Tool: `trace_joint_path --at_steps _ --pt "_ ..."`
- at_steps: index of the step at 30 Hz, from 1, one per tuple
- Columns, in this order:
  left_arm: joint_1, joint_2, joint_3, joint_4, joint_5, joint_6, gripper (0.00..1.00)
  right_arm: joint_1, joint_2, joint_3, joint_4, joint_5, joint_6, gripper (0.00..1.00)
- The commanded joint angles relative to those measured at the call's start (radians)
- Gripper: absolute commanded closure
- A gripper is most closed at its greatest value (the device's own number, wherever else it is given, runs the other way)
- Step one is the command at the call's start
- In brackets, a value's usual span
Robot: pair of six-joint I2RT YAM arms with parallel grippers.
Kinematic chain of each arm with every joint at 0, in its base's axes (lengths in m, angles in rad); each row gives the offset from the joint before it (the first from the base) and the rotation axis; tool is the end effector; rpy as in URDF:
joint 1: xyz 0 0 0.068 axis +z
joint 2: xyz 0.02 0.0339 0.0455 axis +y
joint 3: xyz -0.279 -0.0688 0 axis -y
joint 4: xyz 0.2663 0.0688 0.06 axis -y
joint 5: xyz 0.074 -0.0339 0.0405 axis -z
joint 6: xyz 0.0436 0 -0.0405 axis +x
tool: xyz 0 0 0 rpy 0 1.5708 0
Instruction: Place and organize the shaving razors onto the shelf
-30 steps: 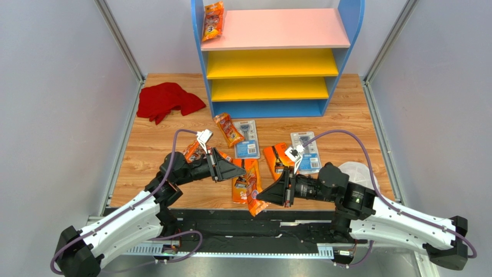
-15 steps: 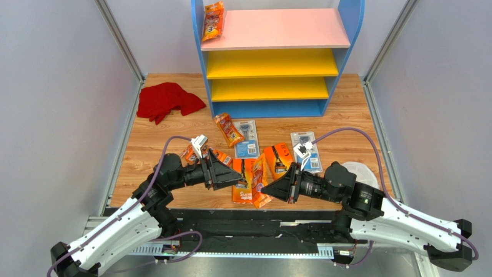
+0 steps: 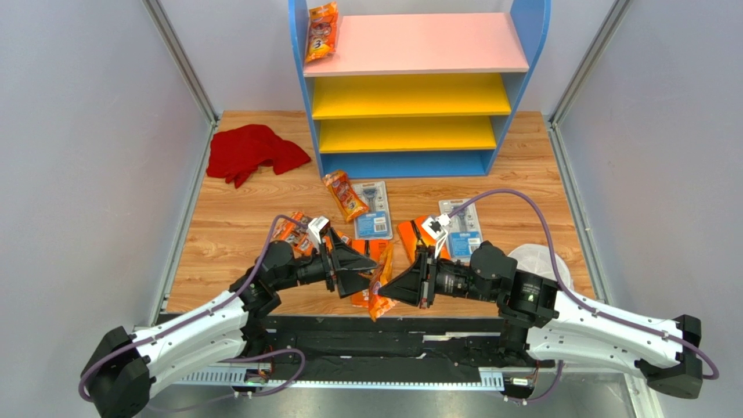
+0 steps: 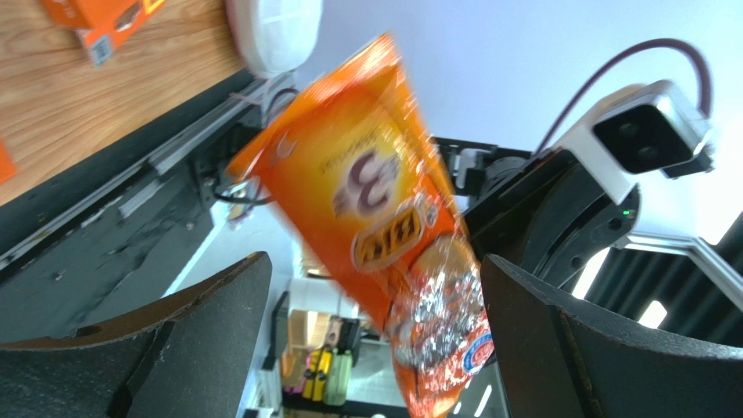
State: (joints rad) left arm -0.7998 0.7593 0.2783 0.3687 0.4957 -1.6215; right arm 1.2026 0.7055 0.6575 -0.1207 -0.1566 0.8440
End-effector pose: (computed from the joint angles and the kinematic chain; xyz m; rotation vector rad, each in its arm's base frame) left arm 0.1197 -0.1530 0.2230 -0.4212 2.2084 -2.0293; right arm 0.0627 0.1815 0.3219 -0.4965 1.9821 1.5527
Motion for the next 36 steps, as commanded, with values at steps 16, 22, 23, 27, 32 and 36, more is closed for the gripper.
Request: trace_joint_path --at_steps 16,22,23,27,32,36 --pt "-0.012 0.009 -0.08 0.573 -0.172 -0.12 0.23 0.086 -0.026 -0.05 0.148 -0.044 -0.002 1.0" --pt "-0.012 -0.018 -0.041 0.501 -0.143 -0.074 0.78 0.089 -0.05 -0.068 0.086 0.005 0.003 1.0" --pt "-0.012 -0.026 -0.033 0.484 -0.138 -0.06 0.84 0.089 -0.061 -0.068 0.075 0.014 0.006 0.97" --pt "-0.012 -0.057 -0.019 0.392 -0.14 -0.035 1.0 0.087 -0.084 -0.068 0.035 0.069 0.009 0.7" --pt "-0.012 -0.1 -0.013 0.322 -0.172 -0.014 1.0 0.089 -0.127 -0.079 0.024 0.12 0.021 0.15" --pt "-0.012 -0.11 0.016 0.254 -0.193 0.021 1.0 0.091 -0.159 -0.124 0.091 0.138 0.068 0.01"
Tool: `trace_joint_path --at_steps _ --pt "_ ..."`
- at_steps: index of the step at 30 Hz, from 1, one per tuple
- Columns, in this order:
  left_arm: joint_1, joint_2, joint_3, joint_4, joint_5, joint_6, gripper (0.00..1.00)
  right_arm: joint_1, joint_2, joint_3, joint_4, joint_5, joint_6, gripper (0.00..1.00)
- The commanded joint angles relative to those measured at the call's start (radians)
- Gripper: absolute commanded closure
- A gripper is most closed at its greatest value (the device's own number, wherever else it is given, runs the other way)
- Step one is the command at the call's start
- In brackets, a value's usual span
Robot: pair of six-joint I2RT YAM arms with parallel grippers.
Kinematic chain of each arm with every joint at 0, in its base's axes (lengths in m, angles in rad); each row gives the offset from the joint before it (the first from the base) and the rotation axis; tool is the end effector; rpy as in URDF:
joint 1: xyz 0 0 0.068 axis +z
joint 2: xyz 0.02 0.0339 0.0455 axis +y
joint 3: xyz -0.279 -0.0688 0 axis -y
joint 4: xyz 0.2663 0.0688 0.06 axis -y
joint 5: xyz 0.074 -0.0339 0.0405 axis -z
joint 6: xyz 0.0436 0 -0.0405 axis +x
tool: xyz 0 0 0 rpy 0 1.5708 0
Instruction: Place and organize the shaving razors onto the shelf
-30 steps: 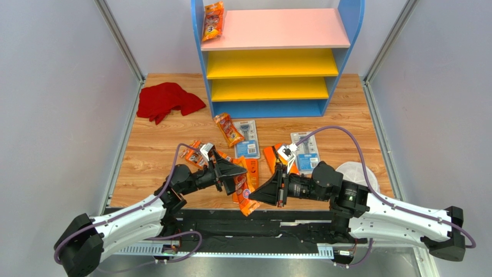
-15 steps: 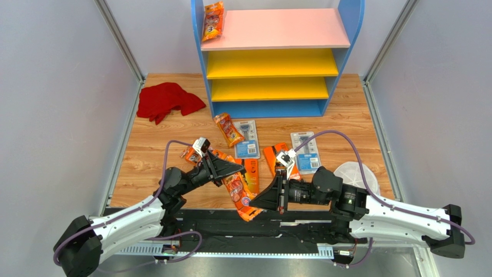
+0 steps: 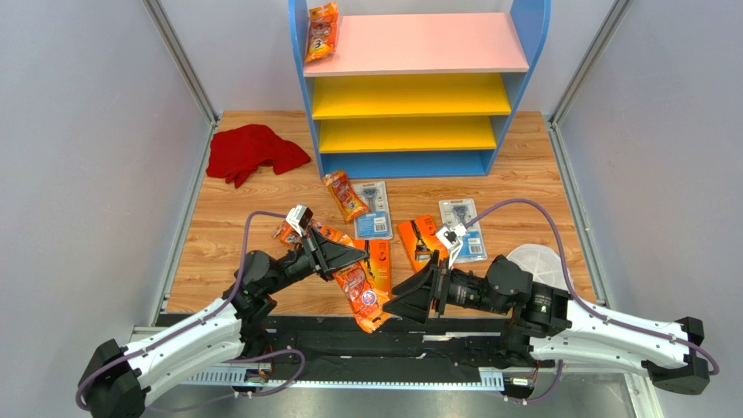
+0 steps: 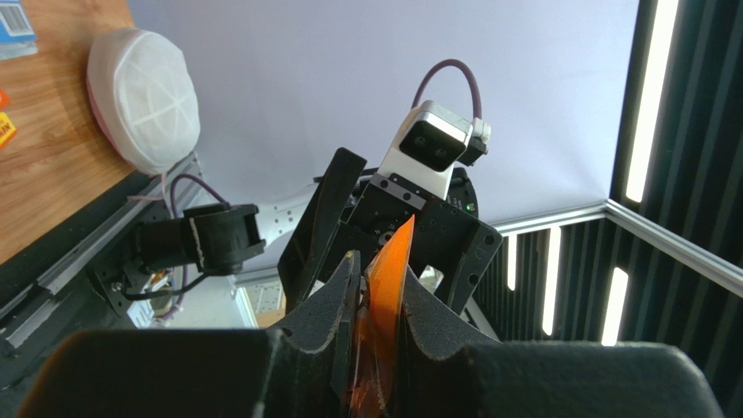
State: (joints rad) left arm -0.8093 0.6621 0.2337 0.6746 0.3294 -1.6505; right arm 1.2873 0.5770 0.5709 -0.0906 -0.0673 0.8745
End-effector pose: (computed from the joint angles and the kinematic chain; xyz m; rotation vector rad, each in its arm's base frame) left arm 0.1132 -0.1392 0.2571 -0.3694 1.7280 -2.1848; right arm 0.0447 0.1638 0.3127 -0.4627 1.9161 1.6092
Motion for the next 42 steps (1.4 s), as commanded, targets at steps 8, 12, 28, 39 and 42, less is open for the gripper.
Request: trace_joint_path --at_steps 8,12,28,39,42 --pt "-0.002 0.011 0.096 -0.129 -0.053 0.109 1.0 0.084 0.076 -0.068 0.281 0.066 0.069 0.0" --pt "-0.002 0.027 0.095 -0.127 -0.055 0.113 1.0 0.129 0.171 -0.01 0.299 0.115 0.049 0.02" --pt "-0.002 -0.01 0.058 -0.132 -0.095 0.103 1.0 0.179 0.104 -0.026 0.302 0.347 0.049 0.39" --pt "-0.002 -0.016 0.055 -0.132 -0.104 0.103 1.0 0.188 0.215 0.023 0.296 0.32 0.066 0.77" --pt "-0.002 -0.024 0.053 -0.136 -0.108 0.103 1.0 0.19 0.179 0.015 0.273 0.348 0.067 0.92"
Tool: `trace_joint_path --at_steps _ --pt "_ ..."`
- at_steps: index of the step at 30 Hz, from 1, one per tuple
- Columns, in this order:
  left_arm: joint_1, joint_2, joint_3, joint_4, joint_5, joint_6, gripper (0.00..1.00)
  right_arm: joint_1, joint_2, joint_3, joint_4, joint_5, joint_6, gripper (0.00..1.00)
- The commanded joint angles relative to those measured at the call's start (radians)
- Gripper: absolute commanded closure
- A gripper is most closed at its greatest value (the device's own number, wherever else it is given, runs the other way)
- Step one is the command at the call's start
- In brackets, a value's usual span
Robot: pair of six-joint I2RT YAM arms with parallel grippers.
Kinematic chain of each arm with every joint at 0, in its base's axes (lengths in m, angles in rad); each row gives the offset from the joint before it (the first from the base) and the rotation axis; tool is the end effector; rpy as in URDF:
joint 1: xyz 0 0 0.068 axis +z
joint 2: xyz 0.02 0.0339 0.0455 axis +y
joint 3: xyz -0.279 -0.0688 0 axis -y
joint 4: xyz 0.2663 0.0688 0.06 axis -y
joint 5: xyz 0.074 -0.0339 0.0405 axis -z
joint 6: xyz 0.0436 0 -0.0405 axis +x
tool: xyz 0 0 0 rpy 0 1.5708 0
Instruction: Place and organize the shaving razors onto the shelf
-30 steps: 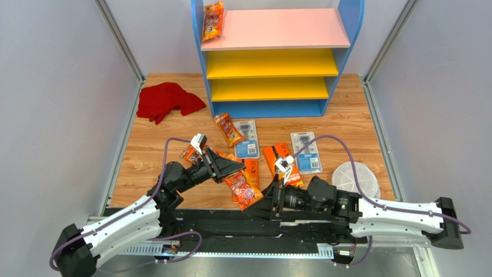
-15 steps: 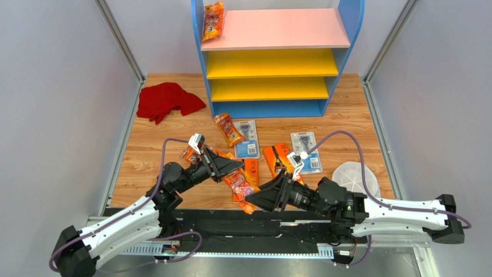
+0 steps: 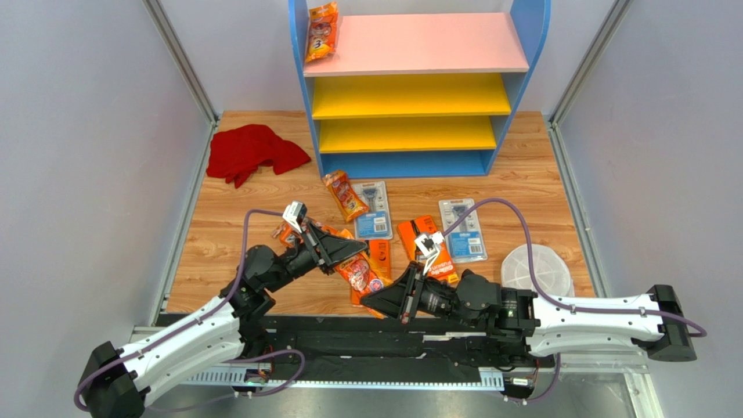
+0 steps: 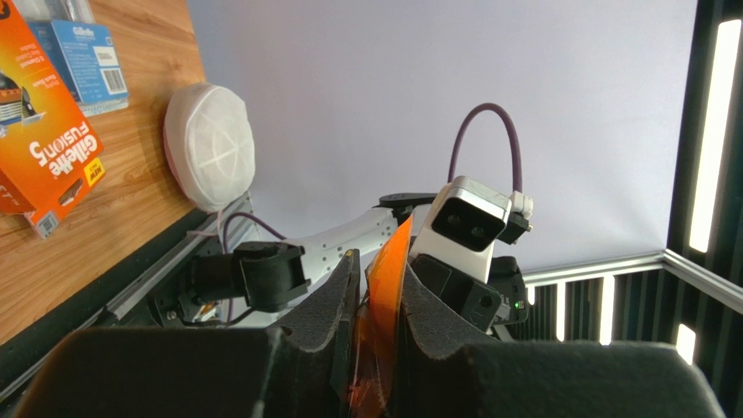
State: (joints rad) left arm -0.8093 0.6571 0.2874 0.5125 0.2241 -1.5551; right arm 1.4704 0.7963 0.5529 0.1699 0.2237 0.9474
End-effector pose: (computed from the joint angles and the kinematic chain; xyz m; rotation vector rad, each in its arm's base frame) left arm 0.1202 -0.1402 0.2602 -0.4388 1.7643 -2.0024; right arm 0.0311 0.2119 0.2984 -0.3024 1.9039 1.5897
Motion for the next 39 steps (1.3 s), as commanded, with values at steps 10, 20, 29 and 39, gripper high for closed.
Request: trace_joint_path --at_steps 10,20,29,39 --pt "-0.002 -0.057 0.027 -0.08 -0.003 0.073 0.67 0.013 -0.118 0.016 -0.058 0.108 -0.002 1.0" --pt "-0.002 -0.105 0.28 -0.541 -0.026 0.345 0.04 0.014 -0.121 0.019 -0.09 0.126 -0.004 1.0" --pt "-0.002 -0.062 0.599 -1.185 -0.347 0.585 0.01 0.016 -0.115 0.139 -0.372 0.241 0.028 1.0" --pt "-0.002 -0.097 0.684 -1.533 -0.552 0.616 0.01 0.016 -0.081 0.191 -0.371 0.266 -0.025 1.0"
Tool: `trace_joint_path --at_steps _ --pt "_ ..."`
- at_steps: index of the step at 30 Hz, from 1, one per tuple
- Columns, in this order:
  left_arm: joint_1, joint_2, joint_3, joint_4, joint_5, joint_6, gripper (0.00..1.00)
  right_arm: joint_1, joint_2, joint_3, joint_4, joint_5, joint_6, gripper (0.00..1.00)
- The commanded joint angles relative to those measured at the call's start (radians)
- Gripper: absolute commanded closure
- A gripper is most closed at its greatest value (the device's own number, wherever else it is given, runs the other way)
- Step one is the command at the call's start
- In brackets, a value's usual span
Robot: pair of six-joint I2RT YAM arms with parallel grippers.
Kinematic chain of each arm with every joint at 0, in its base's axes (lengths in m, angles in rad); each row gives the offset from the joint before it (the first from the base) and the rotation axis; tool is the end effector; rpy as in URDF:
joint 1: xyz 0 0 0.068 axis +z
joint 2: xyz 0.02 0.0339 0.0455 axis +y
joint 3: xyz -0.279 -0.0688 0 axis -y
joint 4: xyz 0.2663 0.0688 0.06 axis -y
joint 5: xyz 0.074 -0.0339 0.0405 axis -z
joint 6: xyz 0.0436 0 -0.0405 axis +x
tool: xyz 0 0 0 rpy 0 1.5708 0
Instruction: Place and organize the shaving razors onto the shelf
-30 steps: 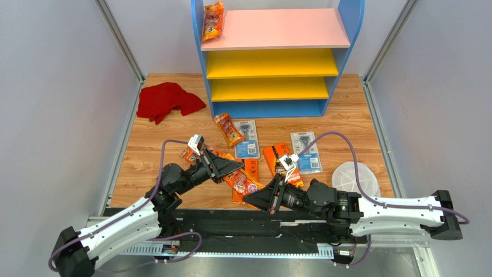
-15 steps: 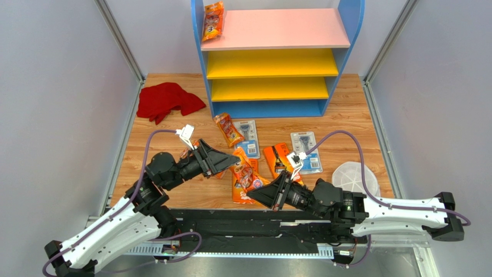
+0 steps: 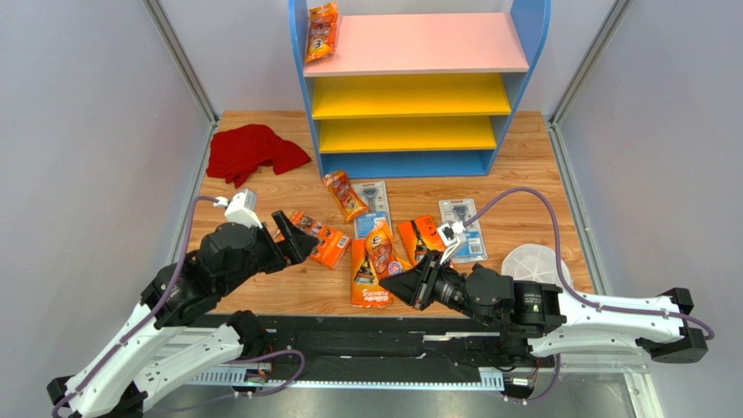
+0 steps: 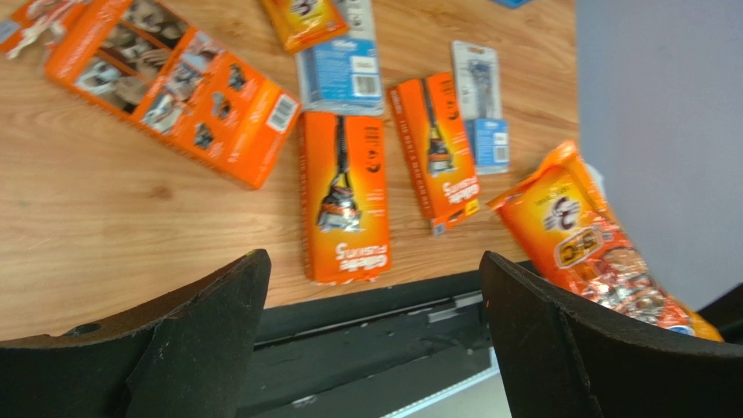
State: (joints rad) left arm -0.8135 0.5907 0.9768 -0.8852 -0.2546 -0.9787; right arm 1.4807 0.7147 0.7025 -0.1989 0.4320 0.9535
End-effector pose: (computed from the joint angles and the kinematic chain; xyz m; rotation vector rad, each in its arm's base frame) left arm 0.0866 -0.0756 0.3691 -0.3412 2.1351 -0.8273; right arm 0.0350 0.1850 0.3293 -0.1741 1.9725 1.3304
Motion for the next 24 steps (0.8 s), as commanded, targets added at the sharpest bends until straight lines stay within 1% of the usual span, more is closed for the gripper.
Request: trace_joint_path --at_steps 1,5,7,9,11,12,14,15,17,18,19,20,21,22,24 --pt "0.002 -0.04 -0.027 -0.13 -0.069 0.031 0.01 0.004 0.003 0.049 0.0 0.068 -0.039 1.0" --pt "0.002 -0.08 -0.081 -0.116 -0.04 0.011 0.01 0.003 0.022 0.123 -0.019 0.119 -0.105 1.0" --pt "0.002 -0.086 -0.098 -0.116 -0.032 0.005 0.01 -0.011 0.049 0.192 -0.042 0.128 -0.148 1.0" --pt "0.002 -0.088 -0.102 -0.12 -0.023 0.005 0.01 -0.06 0.096 0.282 -0.072 0.103 -0.163 1.0" --pt "0.002 -0.091 -0.102 -0.126 -0.02 0.006 0.01 -0.092 0.149 0.336 -0.091 0.048 -0.193 1.0" --pt "0.002 -0.092 -0.104 -0.127 -0.018 0.006 0.01 -0.126 0.167 0.397 -0.096 0.03 -0.2 1.0" --pt "0.002 -0.098 -0.105 -0.13 -0.017 0.006 0.01 -0.169 0.233 0.461 -0.115 -0.053 -0.226 1.0" --pt "0.002 -0.1 -0.109 -0.127 -0.014 0.006 0.01 -0.213 0.255 0.524 -0.135 -0.077 -0.232 1.0" --pt "0.002 -0.109 -0.112 -0.126 -0.006 0.003 0.01 -0.261 0.316 0.589 -0.143 -0.16 -0.261 1.0" --pt "0.002 -0.111 -0.116 -0.126 -0.005 0.003 0.01 -0.31 0.336 0.618 -0.149 -0.188 -0.271 1.0" --pt "0.002 -0.117 -0.118 -0.127 0.0 0.002 0.01 -0.336 0.357 0.688 -0.154 -0.243 -0.28 1.0" --pt "0.002 -0.121 -0.121 -0.127 0.003 0.002 0.01 -0.361 0.397 0.721 -0.158 -0.268 -0.298 1.0" --pt "0.002 -0.126 -0.125 -0.13 0.005 0.0 0.01 -0.413 0.419 0.761 -0.171 -0.294 -0.305 1.0" --pt "0.002 -0.135 -0.13 -0.132 0.008 -0.002 0.01 -0.439 0.44 0.831 -0.175 -0.349 -0.311 1.0" --pt "0.002 -0.143 -0.139 -0.132 0.009 0.0 0.01 -0.509 0.503 0.911 -0.192 -0.393 -0.326 1.0"
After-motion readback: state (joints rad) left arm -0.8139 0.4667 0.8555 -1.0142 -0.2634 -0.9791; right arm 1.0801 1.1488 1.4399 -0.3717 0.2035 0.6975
